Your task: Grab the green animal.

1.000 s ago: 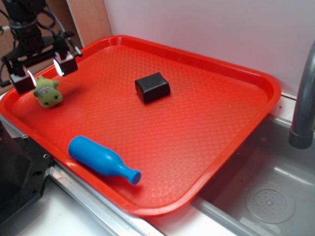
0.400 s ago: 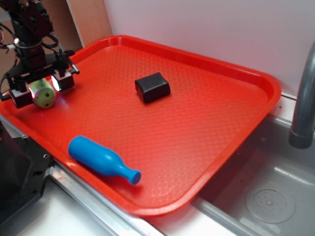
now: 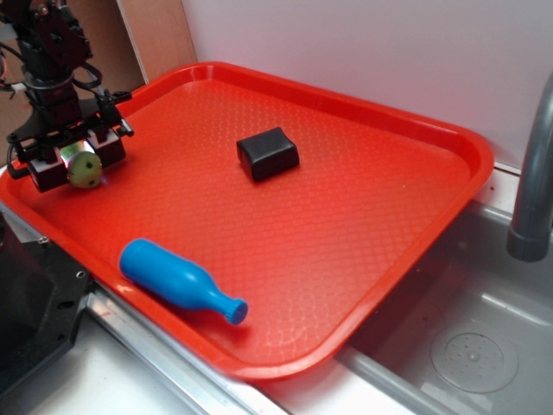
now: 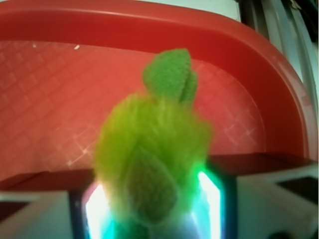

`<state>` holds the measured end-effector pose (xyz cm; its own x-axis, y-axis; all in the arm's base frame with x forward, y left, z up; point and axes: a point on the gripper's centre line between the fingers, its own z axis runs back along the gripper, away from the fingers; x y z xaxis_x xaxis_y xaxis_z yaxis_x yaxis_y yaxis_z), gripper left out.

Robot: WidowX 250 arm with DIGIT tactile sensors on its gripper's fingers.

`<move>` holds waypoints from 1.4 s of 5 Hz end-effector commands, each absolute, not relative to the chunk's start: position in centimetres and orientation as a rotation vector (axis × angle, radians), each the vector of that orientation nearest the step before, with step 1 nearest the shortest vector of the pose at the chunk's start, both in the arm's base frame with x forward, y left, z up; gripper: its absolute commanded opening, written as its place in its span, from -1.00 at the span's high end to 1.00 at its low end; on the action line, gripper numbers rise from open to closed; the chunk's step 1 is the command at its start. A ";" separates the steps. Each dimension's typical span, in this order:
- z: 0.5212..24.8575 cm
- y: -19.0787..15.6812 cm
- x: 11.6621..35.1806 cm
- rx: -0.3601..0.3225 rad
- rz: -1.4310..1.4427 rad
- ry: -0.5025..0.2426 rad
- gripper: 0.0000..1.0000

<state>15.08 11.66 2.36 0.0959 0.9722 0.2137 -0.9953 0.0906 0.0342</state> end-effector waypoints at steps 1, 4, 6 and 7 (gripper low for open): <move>7.0 10.0 15.5 0.108 1.234 -0.146 1.00; 16.1 3.2 16.7 -0.133 0.496 -0.032 1.00; 19.9 0.0 15.1 -0.119 0.310 -0.077 1.00; 20.0 0.7 15.0 -0.191 0.371 -0.029 1.00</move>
